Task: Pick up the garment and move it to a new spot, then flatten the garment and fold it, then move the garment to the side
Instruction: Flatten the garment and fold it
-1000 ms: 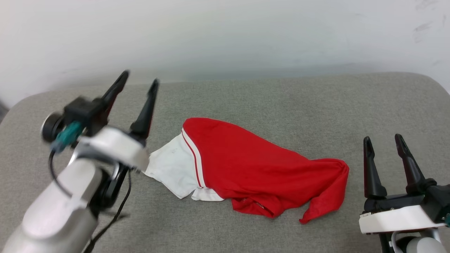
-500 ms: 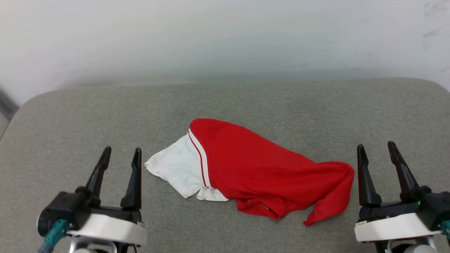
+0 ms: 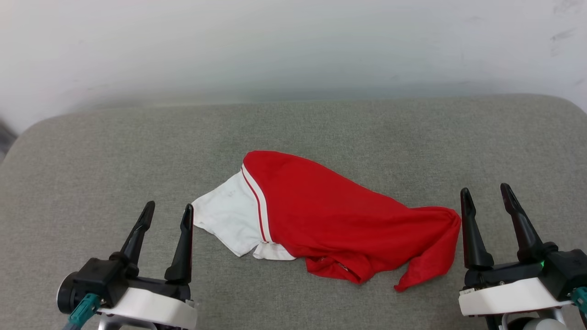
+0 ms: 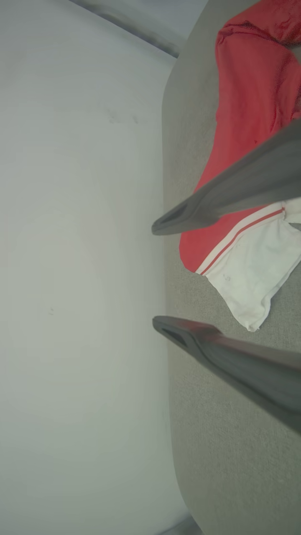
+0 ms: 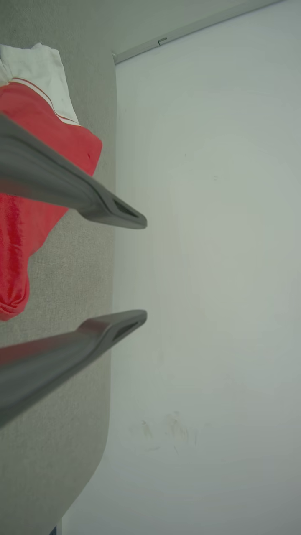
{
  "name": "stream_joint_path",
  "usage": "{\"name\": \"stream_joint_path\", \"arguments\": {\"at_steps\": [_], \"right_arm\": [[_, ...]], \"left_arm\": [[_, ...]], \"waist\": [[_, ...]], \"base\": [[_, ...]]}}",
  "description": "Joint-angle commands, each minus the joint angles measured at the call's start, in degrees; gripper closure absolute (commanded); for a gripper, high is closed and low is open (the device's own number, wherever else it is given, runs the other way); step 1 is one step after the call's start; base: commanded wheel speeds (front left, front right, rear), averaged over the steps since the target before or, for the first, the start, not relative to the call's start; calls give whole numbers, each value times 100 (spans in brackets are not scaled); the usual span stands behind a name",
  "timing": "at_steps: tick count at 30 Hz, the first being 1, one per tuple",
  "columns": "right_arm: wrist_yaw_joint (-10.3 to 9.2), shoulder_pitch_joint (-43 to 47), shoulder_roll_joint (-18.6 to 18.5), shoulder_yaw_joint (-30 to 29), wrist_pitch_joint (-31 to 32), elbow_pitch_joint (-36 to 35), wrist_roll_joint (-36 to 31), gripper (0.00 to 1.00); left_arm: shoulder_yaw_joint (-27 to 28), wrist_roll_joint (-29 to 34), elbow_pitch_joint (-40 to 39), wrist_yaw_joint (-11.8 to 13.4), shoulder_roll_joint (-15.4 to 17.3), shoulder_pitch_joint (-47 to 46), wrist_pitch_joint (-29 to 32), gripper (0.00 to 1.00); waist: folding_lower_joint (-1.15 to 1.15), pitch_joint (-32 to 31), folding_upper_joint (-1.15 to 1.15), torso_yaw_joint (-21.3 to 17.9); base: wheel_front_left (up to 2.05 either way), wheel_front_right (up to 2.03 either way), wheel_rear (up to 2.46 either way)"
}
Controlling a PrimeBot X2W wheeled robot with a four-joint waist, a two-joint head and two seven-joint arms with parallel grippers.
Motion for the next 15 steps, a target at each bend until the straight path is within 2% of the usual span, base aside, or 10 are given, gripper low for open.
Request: {"name": "stream_joint_path", "arguments": {"at_steps": [1, 4, 8, 10, 13, 15], "right_arm": [[-2, -31, 12, 7, -11, -25, -24, 0], [-2, -97, 12, 19, -11, -66, -69, 0], [-2, -184, 12, 41, -11, -119, -100, 0], [-2, -264, 11, 53, -11, -150, -121, 0], [-2, -344, 13, 83, -12, -184, -126, 0], [-2, -392, 12, 78, -11, -203, -102, 0]], "left_arm": [[-12, -36, 28, -38, 19, -106, 53, 0], [-32, -189, 41, -126, 123, -290, 473, 0], [-108, -411, 85, -308, 419, -781, 1479, 0], [-122, -678, 176, -396, 537, -1088, 2162, 0], [-236, -865, 351, -528, 967, -1599, 3344, 0], [-295, -1119, 448, -590, 1089, -1914, 4086, 0]], "waist": [[0, 69, 0, -44], [0, 220, 0, -97], [0, 487, 0, -189], [0, 640, 0, -232], [0, 861, 0, -307], [0, 981, 0, -347]], "base": [[0, 0, 0], [0, 0, 0], [0, 0, 0], [0, 0, 0], [0, 0, 0], [0, 0, 0]]}}
